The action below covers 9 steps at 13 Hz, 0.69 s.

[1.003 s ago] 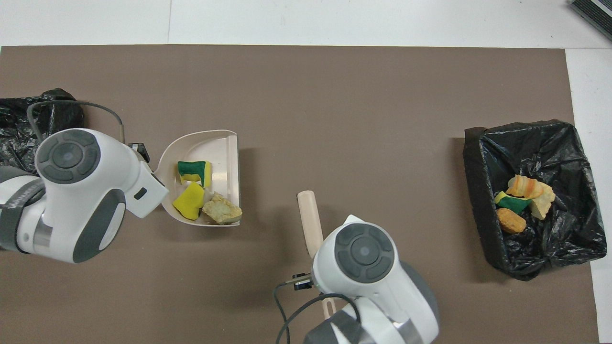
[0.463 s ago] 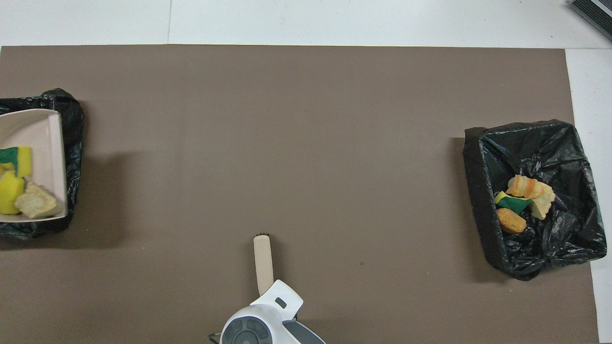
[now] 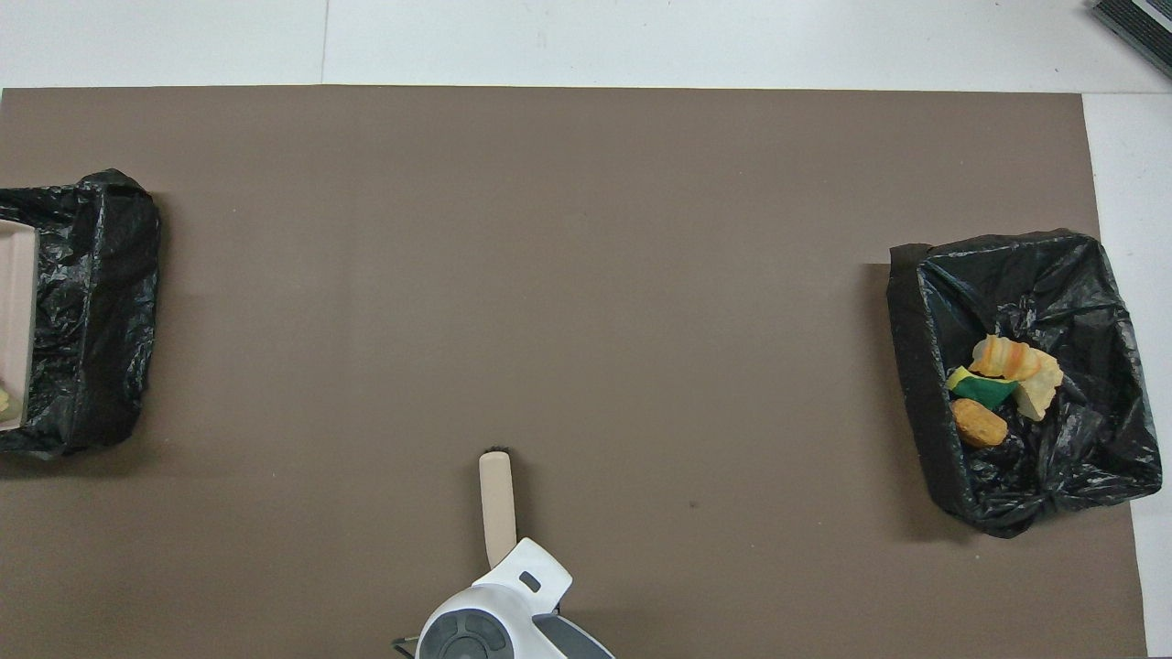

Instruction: Sweep and dump trash in bin

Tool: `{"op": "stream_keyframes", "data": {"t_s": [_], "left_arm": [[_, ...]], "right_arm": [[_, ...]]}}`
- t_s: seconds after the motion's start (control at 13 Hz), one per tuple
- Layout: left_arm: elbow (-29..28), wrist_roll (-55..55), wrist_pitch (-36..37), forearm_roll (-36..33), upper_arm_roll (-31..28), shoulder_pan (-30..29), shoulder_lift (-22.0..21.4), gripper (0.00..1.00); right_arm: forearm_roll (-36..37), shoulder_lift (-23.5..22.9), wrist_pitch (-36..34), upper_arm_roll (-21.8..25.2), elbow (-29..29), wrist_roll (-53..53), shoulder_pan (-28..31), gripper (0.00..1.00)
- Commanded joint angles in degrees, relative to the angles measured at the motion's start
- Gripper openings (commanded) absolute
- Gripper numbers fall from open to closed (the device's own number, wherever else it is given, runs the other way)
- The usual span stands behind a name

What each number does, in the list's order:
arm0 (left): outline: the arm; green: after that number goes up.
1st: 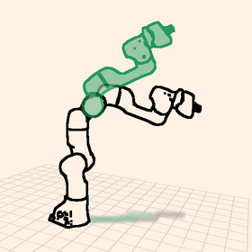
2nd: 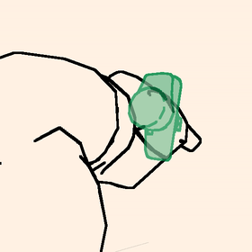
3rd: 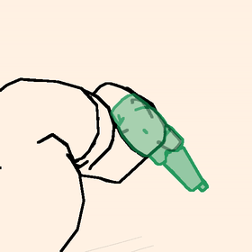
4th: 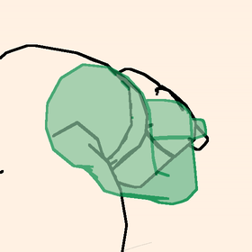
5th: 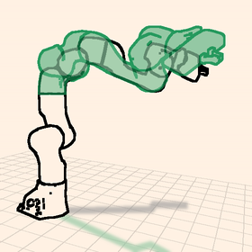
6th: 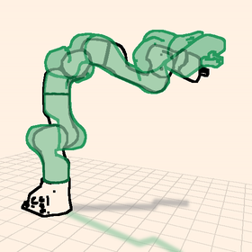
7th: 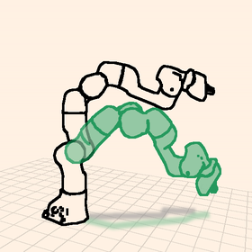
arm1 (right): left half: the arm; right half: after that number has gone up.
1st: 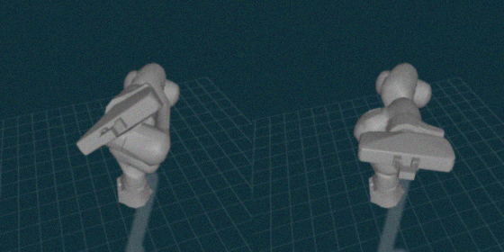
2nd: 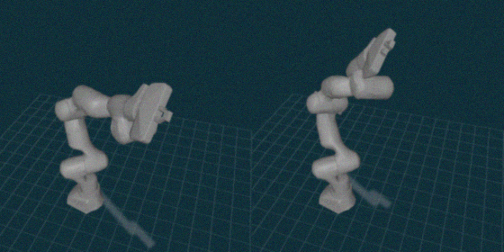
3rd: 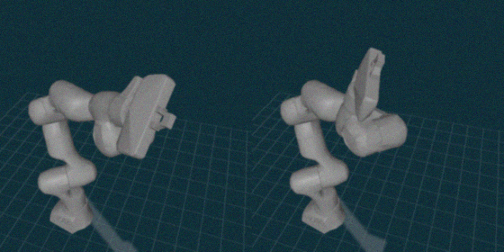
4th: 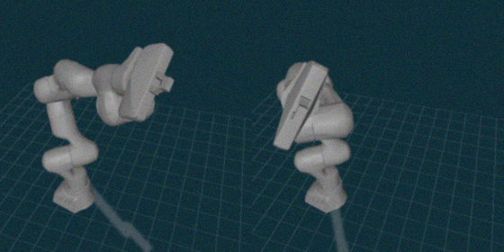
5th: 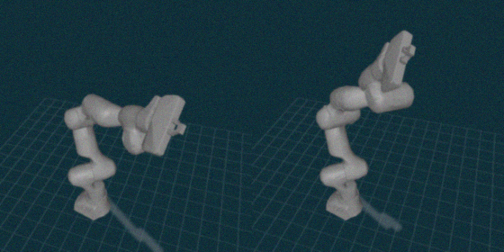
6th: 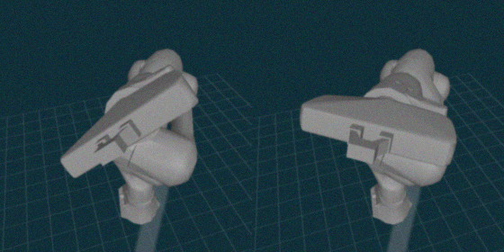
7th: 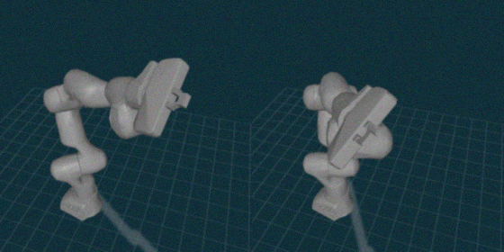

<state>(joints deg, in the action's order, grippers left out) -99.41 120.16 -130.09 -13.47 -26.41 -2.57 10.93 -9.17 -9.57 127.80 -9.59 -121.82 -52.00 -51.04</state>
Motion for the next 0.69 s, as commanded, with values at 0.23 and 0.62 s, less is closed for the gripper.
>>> {"op": "stream_keyframes", "data": {"t_s": [0.23, 0.62], "left_arm": [[-0.2, -13.1, -5.6, -16.9, -0.5, 1.9, 2.9, 0.0], [-3.7, -25.2, -4.5, -34.0, 0.6, 3.5, 0.6, 0.0]], "right_arm": [[2.8, 1.7, -8.7, 0.5, 6.6, -0.9, 4.5, 1.0], [2.8, 10.4, -15.6, 0.5, 8.0, 13.6, 16.7, 1.0]]}}
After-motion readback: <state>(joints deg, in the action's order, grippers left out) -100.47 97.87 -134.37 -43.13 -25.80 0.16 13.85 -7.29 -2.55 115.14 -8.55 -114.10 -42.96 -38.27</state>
